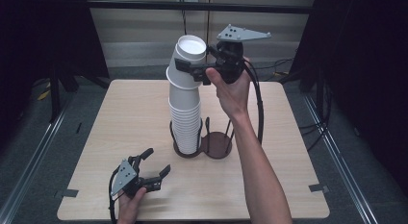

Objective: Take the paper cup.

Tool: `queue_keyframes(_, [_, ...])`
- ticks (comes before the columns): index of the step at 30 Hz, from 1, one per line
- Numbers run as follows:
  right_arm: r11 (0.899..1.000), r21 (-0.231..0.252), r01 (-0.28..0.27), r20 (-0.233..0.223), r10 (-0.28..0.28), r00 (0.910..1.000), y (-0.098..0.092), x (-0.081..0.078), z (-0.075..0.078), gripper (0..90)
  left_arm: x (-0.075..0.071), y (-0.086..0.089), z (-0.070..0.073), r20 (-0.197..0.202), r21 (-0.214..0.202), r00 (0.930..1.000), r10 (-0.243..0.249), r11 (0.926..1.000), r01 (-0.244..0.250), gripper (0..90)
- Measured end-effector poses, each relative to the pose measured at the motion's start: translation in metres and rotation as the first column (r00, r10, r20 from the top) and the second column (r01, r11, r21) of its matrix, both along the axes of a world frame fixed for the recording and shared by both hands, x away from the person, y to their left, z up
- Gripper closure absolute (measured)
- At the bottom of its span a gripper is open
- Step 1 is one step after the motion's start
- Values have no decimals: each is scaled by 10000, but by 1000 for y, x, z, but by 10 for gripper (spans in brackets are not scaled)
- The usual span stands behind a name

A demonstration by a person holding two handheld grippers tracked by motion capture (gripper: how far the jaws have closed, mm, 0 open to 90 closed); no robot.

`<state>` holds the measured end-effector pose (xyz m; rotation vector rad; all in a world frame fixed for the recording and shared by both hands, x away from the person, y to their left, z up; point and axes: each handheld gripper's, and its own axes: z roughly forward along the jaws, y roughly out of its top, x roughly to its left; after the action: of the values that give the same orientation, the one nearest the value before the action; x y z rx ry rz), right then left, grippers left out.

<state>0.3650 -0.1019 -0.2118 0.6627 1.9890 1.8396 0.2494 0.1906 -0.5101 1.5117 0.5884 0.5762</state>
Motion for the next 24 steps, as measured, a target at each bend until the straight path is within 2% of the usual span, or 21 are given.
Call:
queue_keyframes(11, [9985, 550, 5, 184, -15, 9998, -9, -6, 4, 212, 0, 0, 0, -6, 55, 10000, 28, 10000, -28, 157])
queue_keyframes(17, [9975, 700, 27, 296, -47, 9995, -17, -12, 6, 212, 0, 0, 0, -49, -85, 9999, -165, 9998, 164, 155])
queue_keyframes(20, [9965, 834, 67, 339, -96, 9994, -24, -17, 7, 213, 1, 0, 0, -7, 32, 10000, -92, 10000, 92, 160])
queue_keyframes(23, [9968, 795, 102, 356, -130, 9993, -30, -20, 8, 213, 2, -1, 0, -187, -187, 9998, -118, 9998, 115, 161])
queue_keyframes(24, [9965, 834, 104, 361, -135, 9993, -33, -21, 8, 213, 3, -1, 1, -241, -228, 9992, -308, 9993, 302, 160])
